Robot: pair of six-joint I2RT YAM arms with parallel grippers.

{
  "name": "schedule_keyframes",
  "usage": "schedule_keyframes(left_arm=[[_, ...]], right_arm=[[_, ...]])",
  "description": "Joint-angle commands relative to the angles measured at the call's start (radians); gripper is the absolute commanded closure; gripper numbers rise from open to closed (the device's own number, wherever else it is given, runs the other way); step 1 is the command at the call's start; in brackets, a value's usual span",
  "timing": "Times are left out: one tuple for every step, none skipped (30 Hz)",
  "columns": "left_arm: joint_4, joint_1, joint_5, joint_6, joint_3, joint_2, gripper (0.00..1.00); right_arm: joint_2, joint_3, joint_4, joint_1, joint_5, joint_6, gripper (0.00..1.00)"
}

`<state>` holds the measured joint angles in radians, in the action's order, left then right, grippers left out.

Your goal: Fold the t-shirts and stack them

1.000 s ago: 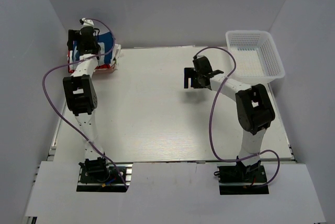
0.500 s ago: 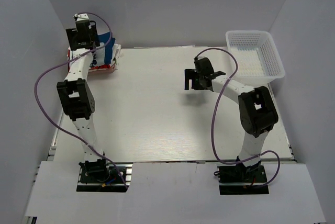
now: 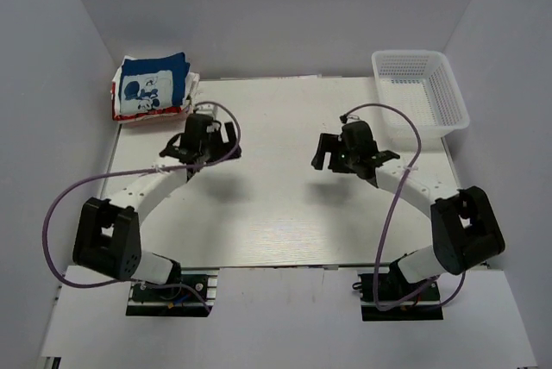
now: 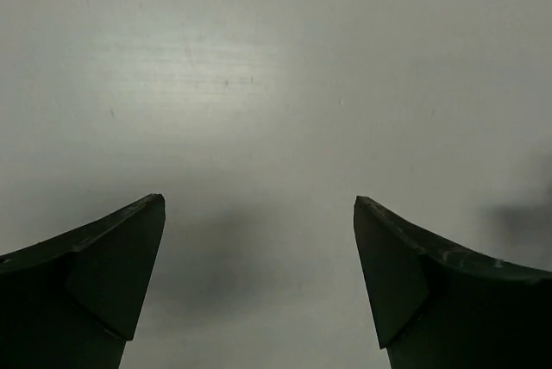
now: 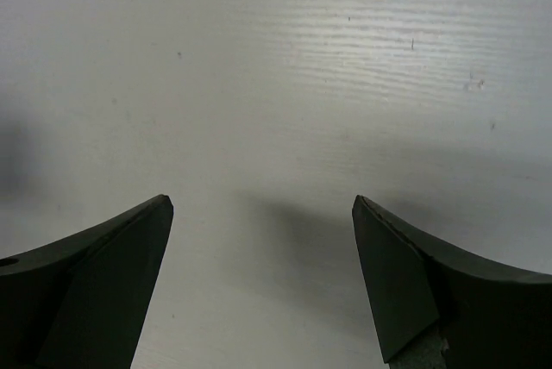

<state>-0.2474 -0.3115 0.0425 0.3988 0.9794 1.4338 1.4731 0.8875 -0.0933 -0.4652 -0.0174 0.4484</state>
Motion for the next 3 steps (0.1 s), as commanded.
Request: schedule_keyframes(left_arm=[[0.02, -0.038, 0.042, 0.107, -0.086, -0.13, 0.0], [0.02, -0.038, 0.059, 0.107, -0.1, -0.159, 0.0], [-0.03, -0.05, 0.077, 0.107, -0.1, -0.159, 0.0]], right_arm=[[-0.074, -0.067, 0.081, -0.006, 0.022, 0.046, 0.1], [-0.085, -0.088, 0.081, -0.003, 0.022, 0.049, 0.1], [-0.105, -0.108, 0.111, -0.004, 0.022, 0.047, 0.1]])
